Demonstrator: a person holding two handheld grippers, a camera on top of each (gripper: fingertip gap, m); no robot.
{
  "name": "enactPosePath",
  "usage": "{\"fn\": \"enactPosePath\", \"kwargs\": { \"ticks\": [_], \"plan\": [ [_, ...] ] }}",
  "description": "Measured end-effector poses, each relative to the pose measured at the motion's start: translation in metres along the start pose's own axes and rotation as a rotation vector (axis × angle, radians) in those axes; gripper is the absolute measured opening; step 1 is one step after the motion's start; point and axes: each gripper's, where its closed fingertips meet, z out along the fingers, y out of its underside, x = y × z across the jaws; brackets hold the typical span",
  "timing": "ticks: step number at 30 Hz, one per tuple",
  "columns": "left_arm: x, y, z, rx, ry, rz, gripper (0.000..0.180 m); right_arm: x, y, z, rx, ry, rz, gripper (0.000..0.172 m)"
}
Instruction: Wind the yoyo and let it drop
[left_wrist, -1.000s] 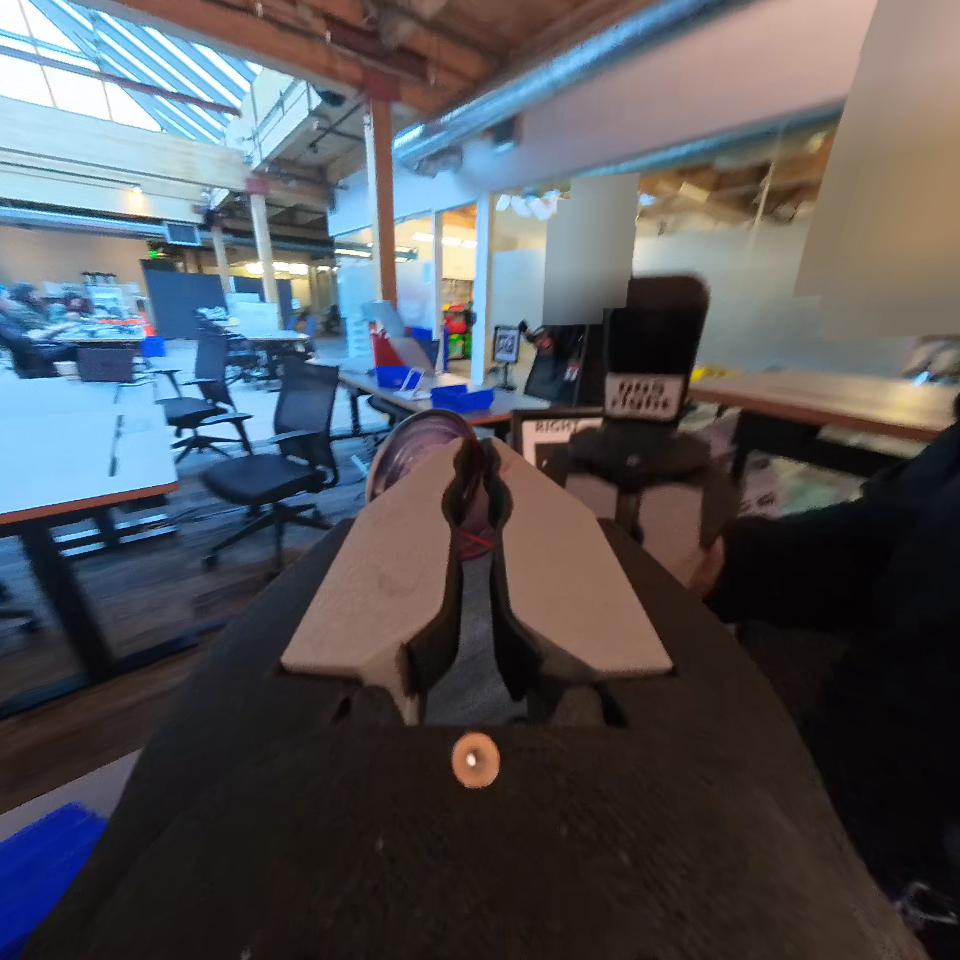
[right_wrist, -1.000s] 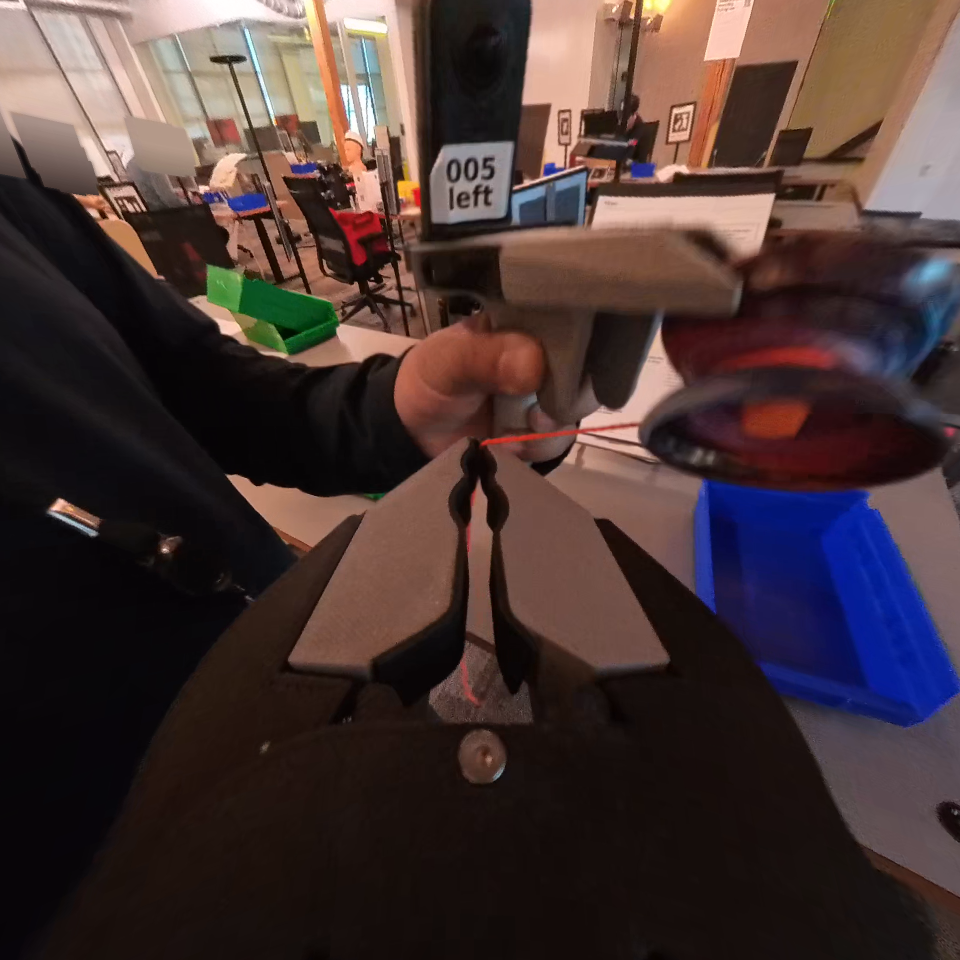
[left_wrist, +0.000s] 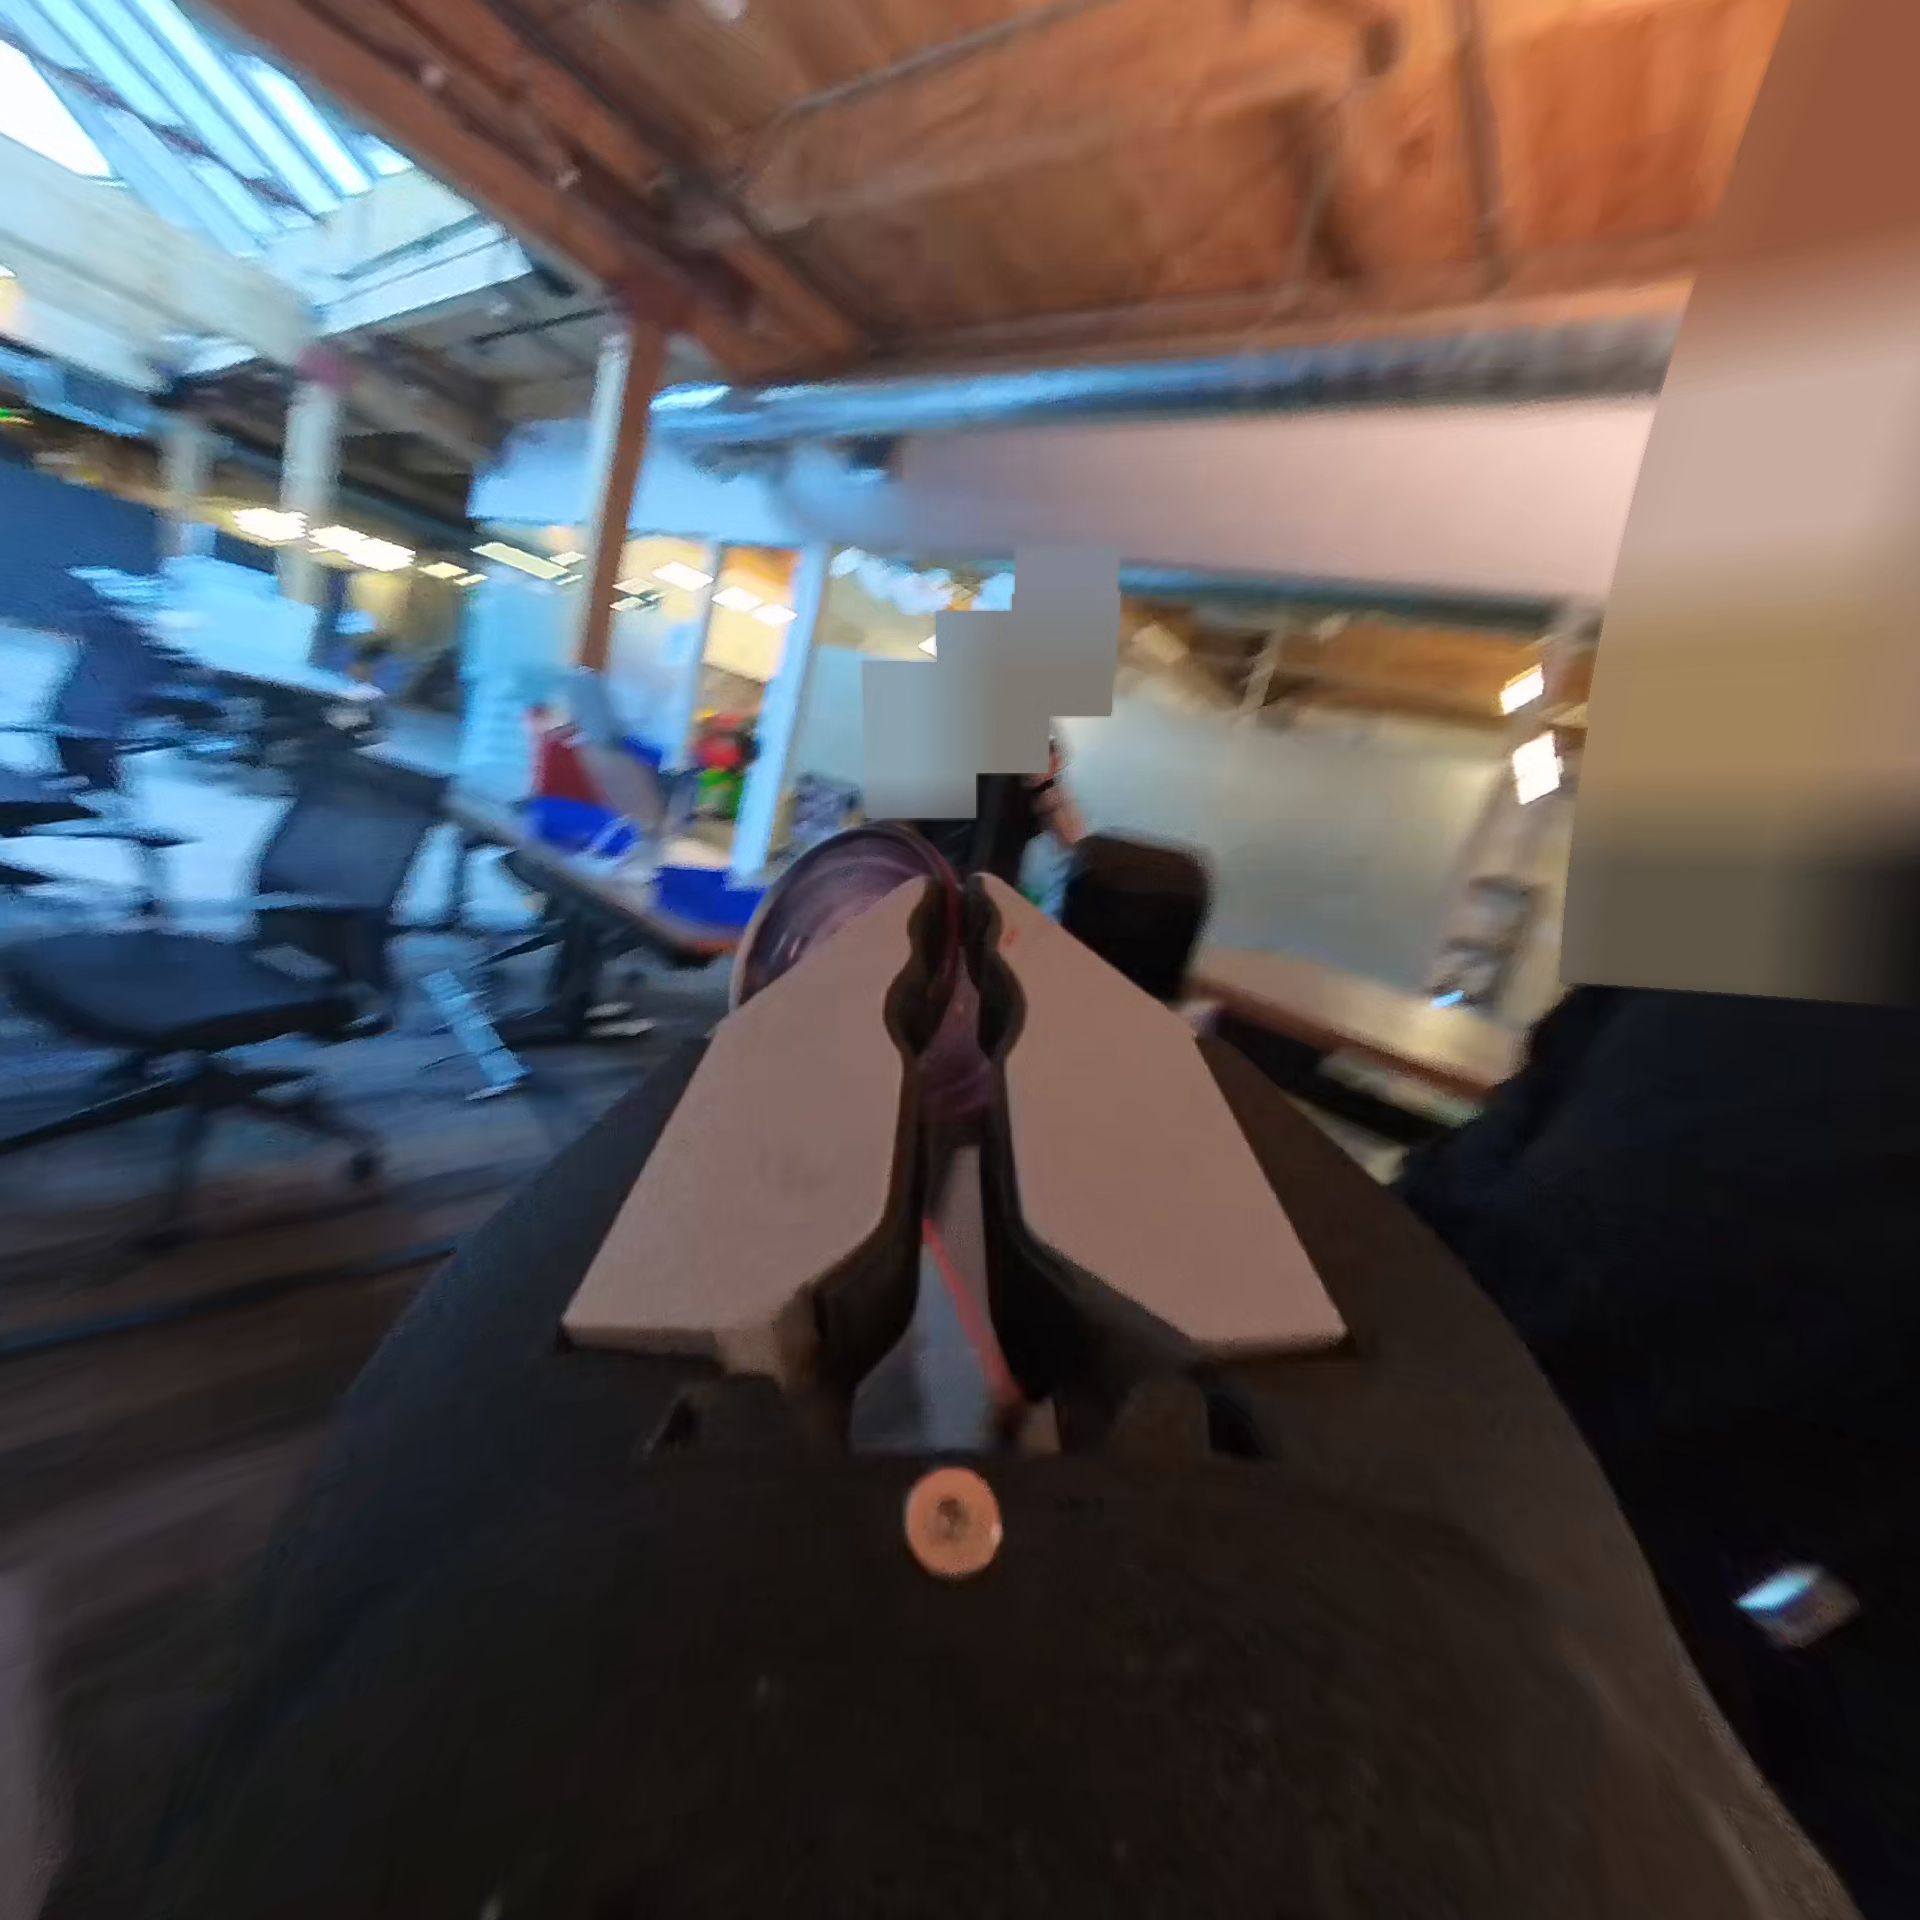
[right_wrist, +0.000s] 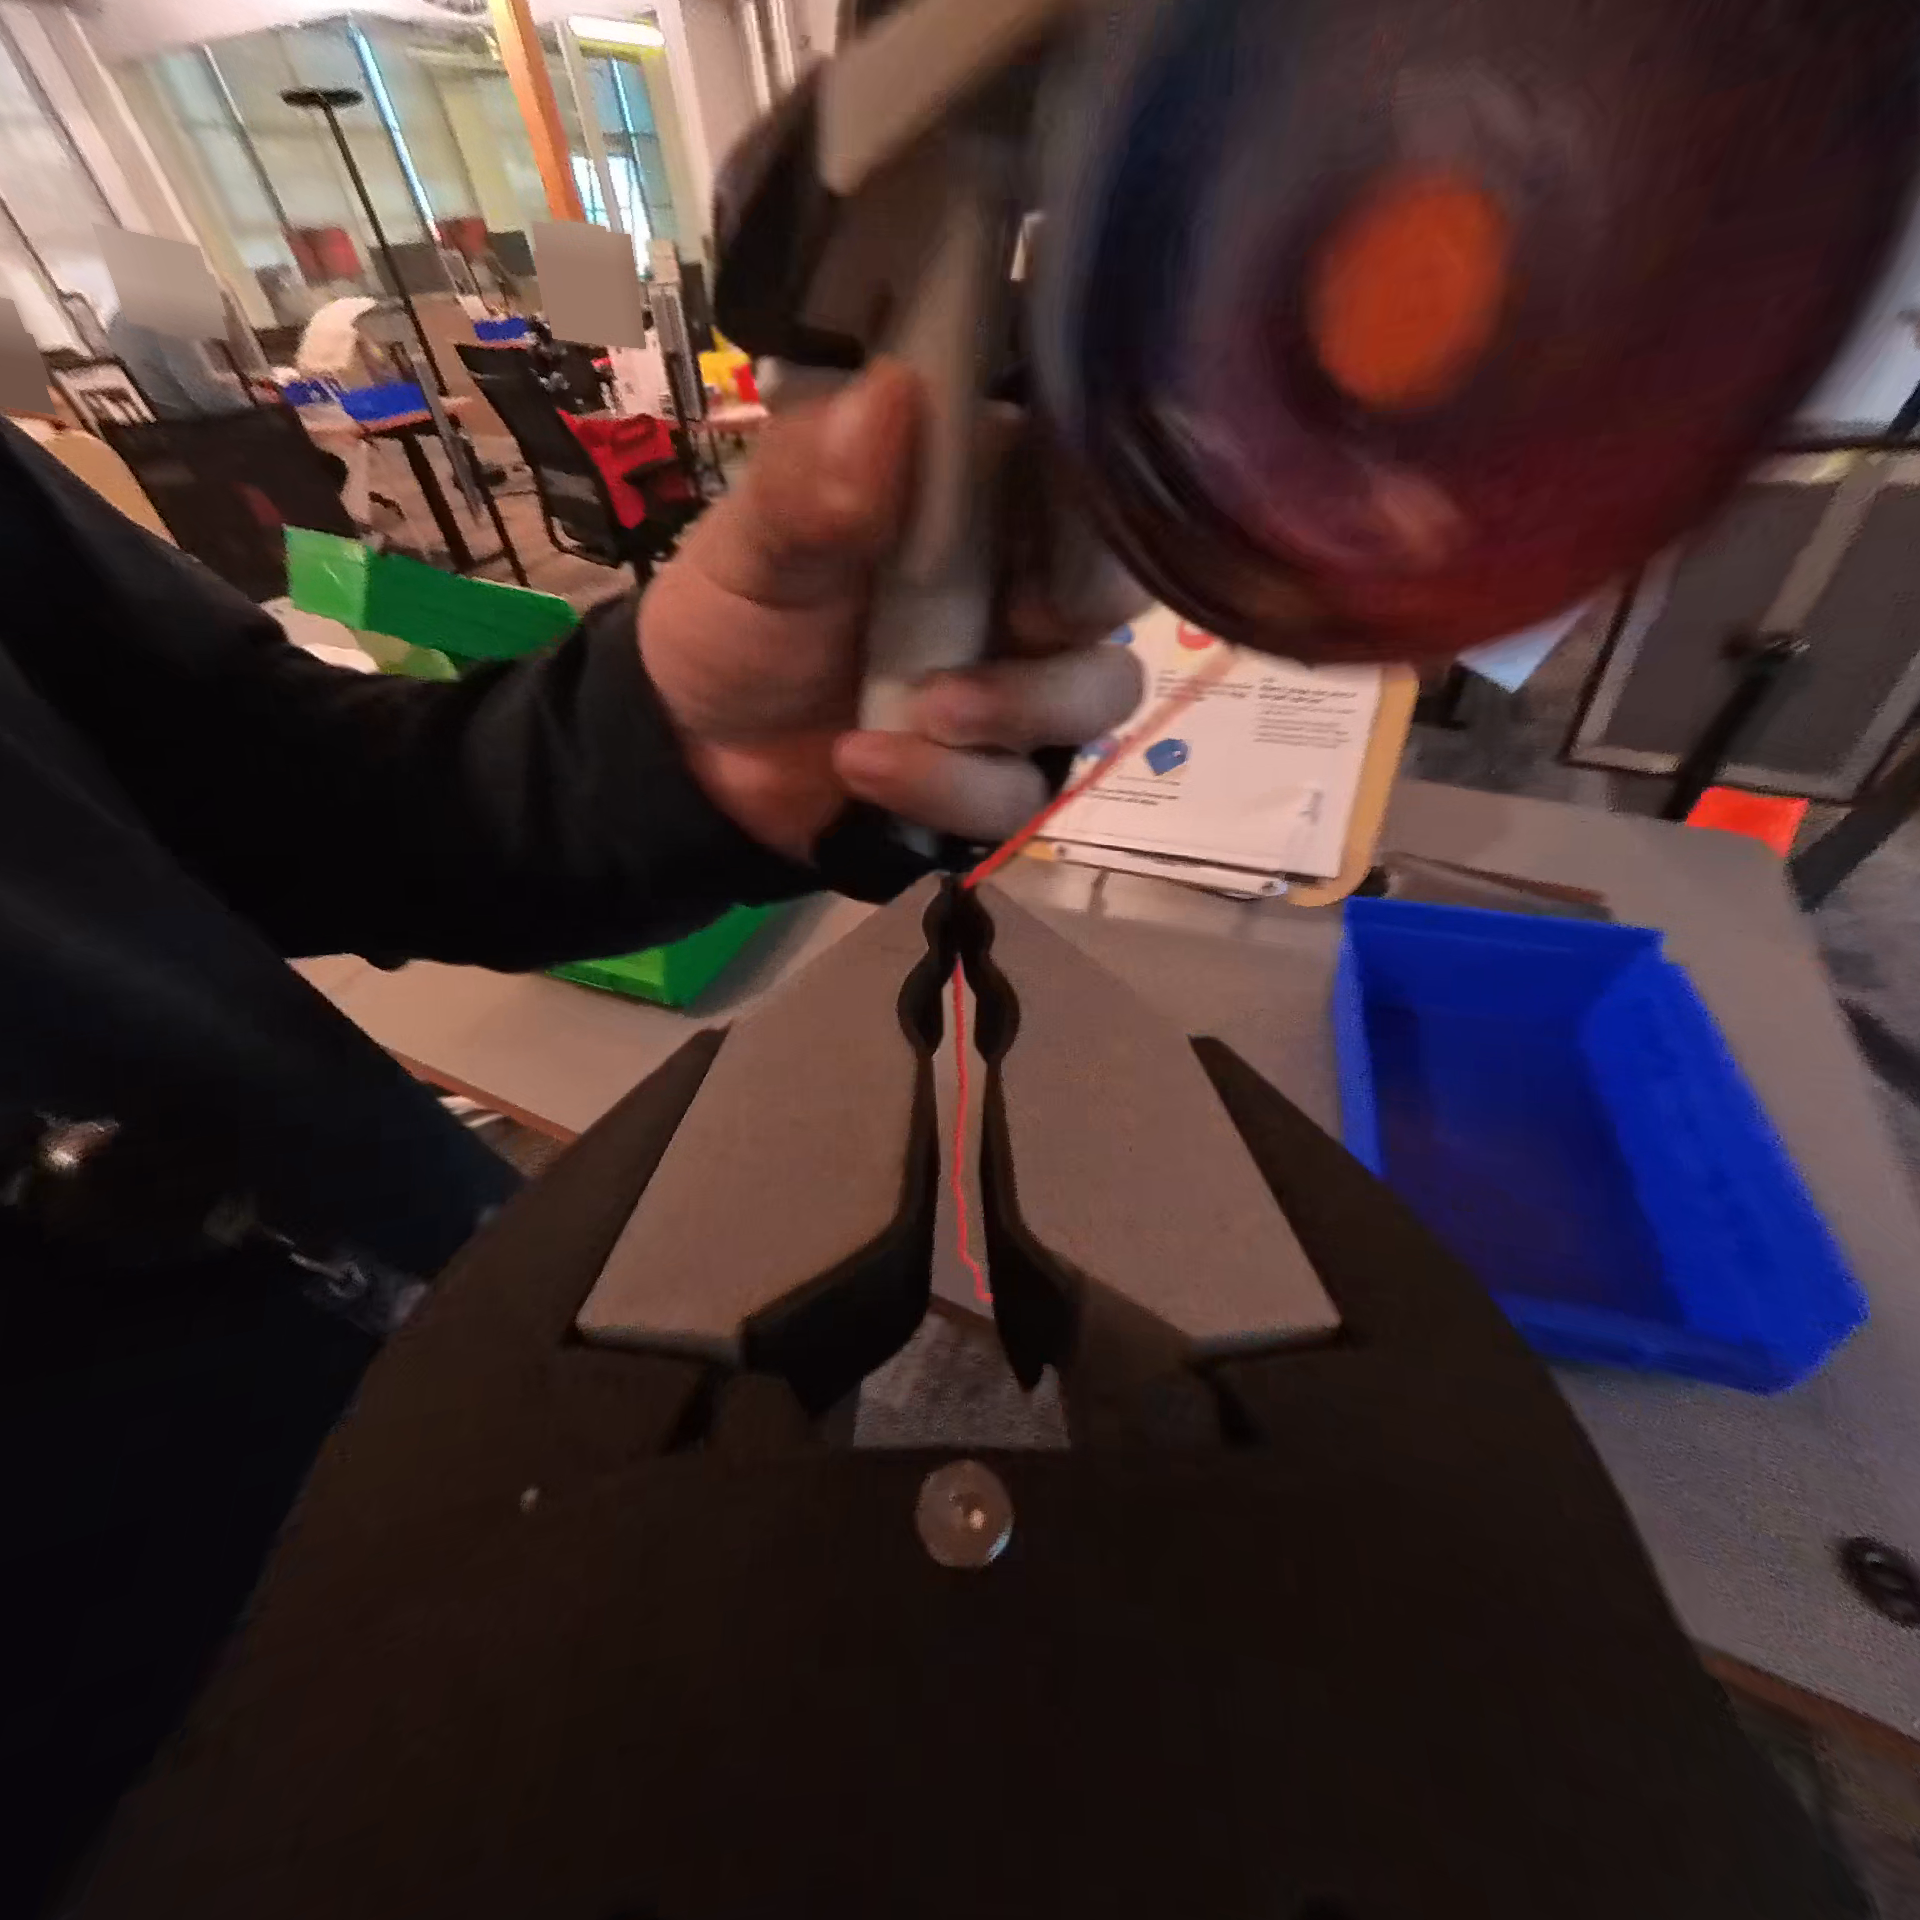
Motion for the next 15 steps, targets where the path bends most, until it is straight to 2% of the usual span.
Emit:
{"fn": "enactPosePath", "kwargs": {
  "ticks": [3, 6, 11, 15],
  "plan": [
    [-0.013, 0.023, -0.002, -0.159, -0.158, 0.195, 0.001, -0.010, -0.008, -0.004, -0.062, 0.029, -0.059, 0.000],
    [-0.018, 0.042, -0.009, -0.299, -0.211, 0.300, 0.001, -0.007, -0.025, -0.026, -0.147, 0.076, -0.174, 0.000],
    [-0.021, 0.058, -0.024, -0.380, -0.173, 0.173, 0.001, 0.039, -0.043, -0.059, -0.300, 0.258, -0.328, 0.000],
    [0.013, 0.042, -0.024, -0.273, 0.052, 0.014, 0.001, 0.056, -0.039, -0.055, -0.306, 0.251, -0.353, 0.000]
  ]
}}
